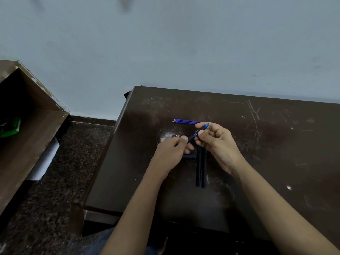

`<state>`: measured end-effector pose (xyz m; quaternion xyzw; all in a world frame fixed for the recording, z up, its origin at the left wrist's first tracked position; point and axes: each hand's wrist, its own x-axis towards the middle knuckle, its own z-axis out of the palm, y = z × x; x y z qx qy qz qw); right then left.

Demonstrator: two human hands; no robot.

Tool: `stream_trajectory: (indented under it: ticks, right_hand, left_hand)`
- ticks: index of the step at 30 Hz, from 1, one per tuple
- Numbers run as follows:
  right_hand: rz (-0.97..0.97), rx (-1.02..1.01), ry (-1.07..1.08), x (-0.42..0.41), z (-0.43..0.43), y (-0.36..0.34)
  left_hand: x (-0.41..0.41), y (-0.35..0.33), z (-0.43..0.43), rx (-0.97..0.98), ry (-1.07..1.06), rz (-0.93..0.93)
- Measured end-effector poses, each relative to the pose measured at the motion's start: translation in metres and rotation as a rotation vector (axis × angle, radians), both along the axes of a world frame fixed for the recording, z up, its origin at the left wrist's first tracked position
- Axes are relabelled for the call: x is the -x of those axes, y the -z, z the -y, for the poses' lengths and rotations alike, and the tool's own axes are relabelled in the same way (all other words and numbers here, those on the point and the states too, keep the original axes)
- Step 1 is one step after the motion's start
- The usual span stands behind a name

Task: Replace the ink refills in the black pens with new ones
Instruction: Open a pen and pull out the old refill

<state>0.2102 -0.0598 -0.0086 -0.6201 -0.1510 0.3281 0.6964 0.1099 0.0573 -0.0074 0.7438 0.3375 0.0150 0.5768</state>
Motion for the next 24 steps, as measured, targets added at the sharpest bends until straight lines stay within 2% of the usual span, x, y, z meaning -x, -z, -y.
stream_trajectory:
  ticks: [9,14,20,24]
  right_hand:
    - [-0.039,-0.018,-0.005,0.0021,-0.002,-0.0011]
    - [-0.056,-0.021,-0.006,0.0027,-0.0029,-0.0007]
    - [-0.067,-0.03,0.003,0.0029,-0.0035,-0.0008]
    - [-0.061,-0.024,0.029,0.0025,-0.0042,-0.0006]
  left_hand:
    - [0.0015,-0.0007,-0.0019,-0.068,0.023,0.011]
    - [-0.0022,-0.0043,0.0019,0.004,-0.025,0.015]
    - [0.0005,-0.0052,0.0005,-0.132,0.009,0.049]
    - [-0.0021,-0.0054,0.0039,0.009,-0.063,0.013]
